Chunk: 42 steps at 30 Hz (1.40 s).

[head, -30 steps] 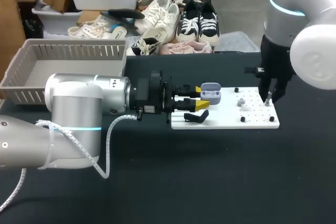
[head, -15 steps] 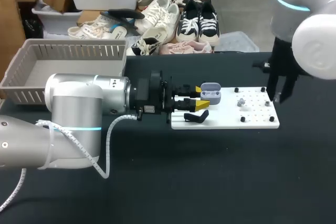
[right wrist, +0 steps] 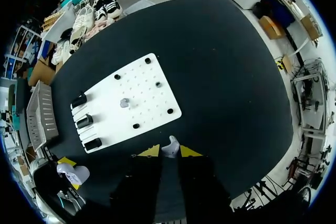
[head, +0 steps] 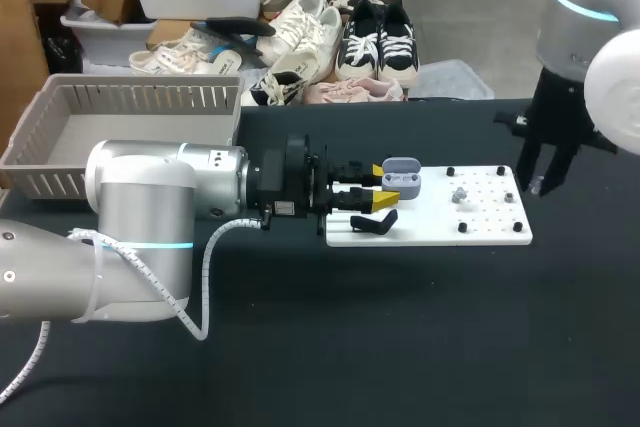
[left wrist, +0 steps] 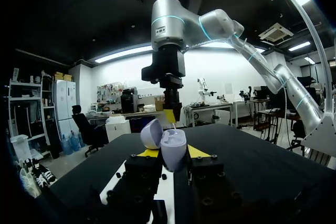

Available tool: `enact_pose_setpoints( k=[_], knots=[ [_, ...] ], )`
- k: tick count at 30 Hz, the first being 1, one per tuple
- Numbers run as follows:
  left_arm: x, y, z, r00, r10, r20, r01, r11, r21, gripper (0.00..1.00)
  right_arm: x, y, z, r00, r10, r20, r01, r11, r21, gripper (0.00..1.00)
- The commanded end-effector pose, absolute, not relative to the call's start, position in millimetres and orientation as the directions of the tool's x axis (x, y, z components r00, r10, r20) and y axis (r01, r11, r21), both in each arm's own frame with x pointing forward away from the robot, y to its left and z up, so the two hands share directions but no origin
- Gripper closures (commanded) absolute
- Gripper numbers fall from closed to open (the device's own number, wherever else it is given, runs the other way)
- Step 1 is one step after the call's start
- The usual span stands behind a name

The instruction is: Pick up each earbud case from the left stands, insert the matching earbuds, close the lid, and place the case in the box.

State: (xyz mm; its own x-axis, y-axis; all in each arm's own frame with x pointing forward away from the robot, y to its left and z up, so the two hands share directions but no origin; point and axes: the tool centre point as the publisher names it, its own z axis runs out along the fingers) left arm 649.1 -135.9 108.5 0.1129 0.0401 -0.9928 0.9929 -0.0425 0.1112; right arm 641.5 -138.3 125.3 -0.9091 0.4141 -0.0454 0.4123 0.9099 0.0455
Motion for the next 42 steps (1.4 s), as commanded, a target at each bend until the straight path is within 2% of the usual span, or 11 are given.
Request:
enact_pose_setpoints(
  k=[1,9,21,34,42],
  knots=[
    [648.0,-136.1,108.1,0.114,0.039,-0.993,0.993,-0.038,0.113,1.0,636.5,-131.2,134.0,-0.91,0.4,-0.112,0.398,0.917,0.035,1.0],
    [648.0,-136.1,108.1,0.114,0.039,-0.993,0.993,-0.038,0.113,1.0,621.6,-98.0,168.9,-0.936,0.31,-0.165,0.315,0.949,-0.002,1.0],
    [648.0,-136.1,108.1,0.114,0.039,-0.993,0.993,-0.038,0.113,1.0,610.3,-46.7,197.5,-0.927,0.345,-0.148,0.356,0.933,-0.055,1.0],
    [648.0,-136.1,108.1,0.114,0.039,-0.993,0.993,-0.038,0.113,1.0,614.0,9.3,196.8,-0.911,0.39,-0.136,0.401,0.914,-0.064,1.0],
    [648.0,-136.1,108.1,0.114,0.039,-0.993,0.993,-0.038,0.113,1.0,620.4,18.3,187.3,-0.907,0.392,-0.153,0.406,0.911,-0.072,1.0]
  ],
)
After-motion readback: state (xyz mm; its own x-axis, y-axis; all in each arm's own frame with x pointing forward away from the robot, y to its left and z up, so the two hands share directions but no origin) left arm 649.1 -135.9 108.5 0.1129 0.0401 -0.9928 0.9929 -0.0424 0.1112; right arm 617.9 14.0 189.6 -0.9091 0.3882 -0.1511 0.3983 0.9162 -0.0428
